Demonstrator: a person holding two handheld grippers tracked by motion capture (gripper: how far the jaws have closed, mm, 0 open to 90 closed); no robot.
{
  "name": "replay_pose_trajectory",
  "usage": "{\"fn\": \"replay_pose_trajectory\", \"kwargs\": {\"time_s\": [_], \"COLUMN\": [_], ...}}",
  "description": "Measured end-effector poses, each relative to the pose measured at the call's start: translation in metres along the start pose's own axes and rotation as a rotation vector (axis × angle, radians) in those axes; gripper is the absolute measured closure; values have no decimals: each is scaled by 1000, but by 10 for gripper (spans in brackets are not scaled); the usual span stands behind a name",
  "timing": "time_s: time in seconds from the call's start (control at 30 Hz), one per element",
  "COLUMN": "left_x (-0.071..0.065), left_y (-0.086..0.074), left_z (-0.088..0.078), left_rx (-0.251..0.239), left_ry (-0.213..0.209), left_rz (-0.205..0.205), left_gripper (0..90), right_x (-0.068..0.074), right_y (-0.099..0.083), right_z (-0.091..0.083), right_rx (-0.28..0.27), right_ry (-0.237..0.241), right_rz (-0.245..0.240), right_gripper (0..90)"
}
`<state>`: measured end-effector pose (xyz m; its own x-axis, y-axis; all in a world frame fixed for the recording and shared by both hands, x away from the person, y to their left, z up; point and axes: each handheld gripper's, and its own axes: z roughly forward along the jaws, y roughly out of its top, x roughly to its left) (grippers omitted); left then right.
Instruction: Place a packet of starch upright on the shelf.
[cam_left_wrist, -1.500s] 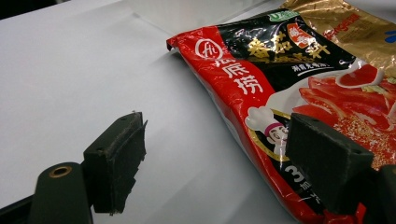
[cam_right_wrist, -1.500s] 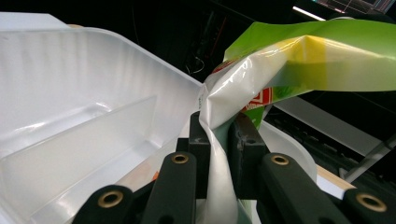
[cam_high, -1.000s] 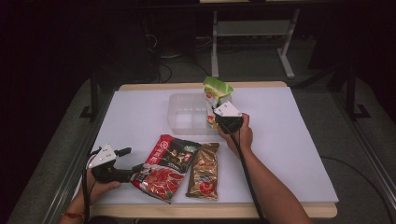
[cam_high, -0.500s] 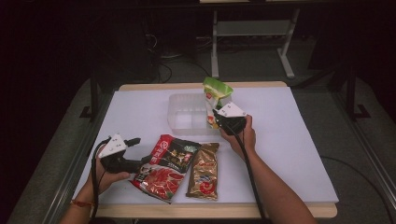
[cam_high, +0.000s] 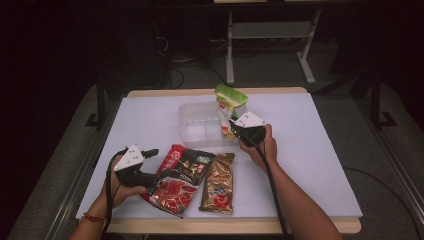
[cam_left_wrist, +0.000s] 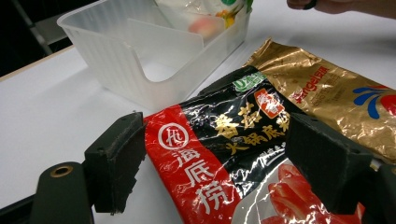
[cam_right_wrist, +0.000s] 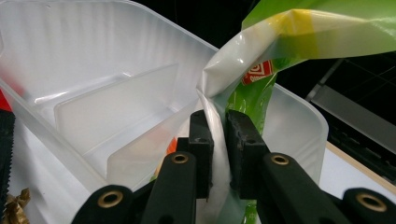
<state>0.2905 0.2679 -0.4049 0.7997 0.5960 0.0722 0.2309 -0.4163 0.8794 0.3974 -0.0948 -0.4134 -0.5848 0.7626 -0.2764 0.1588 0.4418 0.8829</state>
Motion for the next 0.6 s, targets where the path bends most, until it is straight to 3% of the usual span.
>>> {"fn": "replay_pose_trajectory", "kwargs": {"time_s": [0.33, 0.6], "left_x": [-2, -3], "left_y": [-11, -13], "left_z": [1, 3], "left_rx": [21, 31], "left_ry": [8, 13], "left_rz": [-19, -22], "left_gripper": [201, 201], "right_x": [-2, -8], "right_y": [0, 1], "right_z": [-6, -23], "right_rx": [15, 10], "right_ry": [10, 34], "right_rz": [43, 33], "right_gripper": [740, 718]}}
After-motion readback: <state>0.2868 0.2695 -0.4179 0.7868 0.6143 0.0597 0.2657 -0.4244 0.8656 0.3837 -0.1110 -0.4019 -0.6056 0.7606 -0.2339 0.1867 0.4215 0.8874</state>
